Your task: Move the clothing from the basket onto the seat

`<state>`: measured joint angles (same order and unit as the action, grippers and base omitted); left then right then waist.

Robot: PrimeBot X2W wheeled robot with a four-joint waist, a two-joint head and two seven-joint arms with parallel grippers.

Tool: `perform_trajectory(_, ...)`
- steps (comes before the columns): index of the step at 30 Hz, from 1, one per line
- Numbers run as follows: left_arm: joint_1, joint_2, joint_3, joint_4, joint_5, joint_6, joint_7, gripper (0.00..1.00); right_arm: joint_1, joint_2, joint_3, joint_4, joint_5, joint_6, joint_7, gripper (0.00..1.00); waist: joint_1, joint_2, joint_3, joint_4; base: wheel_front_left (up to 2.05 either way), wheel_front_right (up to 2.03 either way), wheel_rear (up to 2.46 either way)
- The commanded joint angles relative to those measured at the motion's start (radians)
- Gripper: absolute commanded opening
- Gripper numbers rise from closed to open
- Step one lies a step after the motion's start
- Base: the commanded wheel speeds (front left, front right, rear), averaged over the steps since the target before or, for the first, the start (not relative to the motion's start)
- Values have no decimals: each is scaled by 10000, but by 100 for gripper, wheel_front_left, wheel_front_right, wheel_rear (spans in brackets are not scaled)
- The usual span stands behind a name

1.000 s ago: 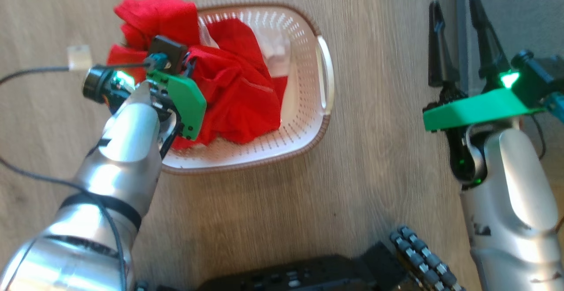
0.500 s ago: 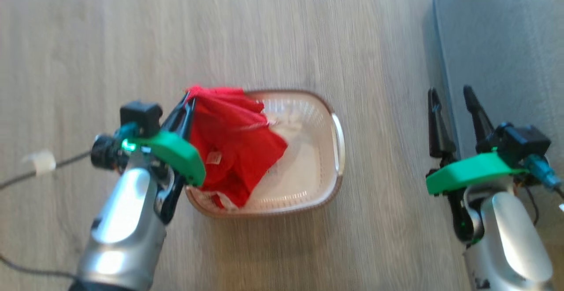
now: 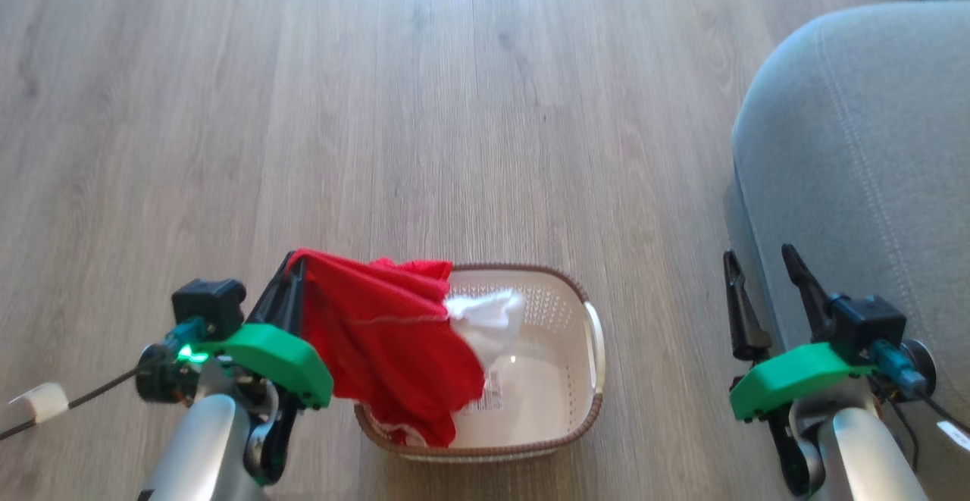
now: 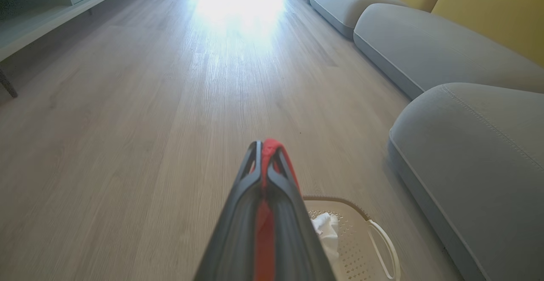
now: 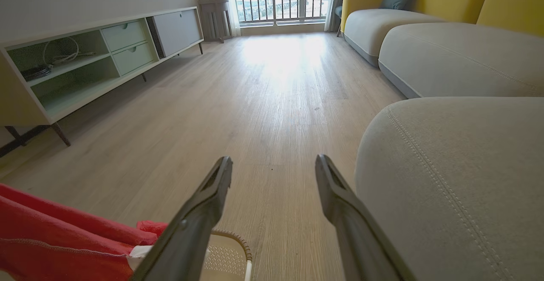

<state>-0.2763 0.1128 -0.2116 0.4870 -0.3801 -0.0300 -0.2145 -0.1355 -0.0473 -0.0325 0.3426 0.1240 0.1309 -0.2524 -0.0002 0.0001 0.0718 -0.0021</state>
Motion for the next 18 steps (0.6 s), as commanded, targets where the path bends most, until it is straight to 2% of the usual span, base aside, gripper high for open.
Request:
perform_trajectory(1,-301,308,448,-471,-56,75,15,0,-184,-29,203,-275,-159,-2,-93,100,2,-1,-266,52,0,0,0)
perform_trajectory(18,204,447,419,-1260,-244,350,364,0,60,-30,389,-43,-718,-2,-93,100,2,-1,-666,112,0,0,0)
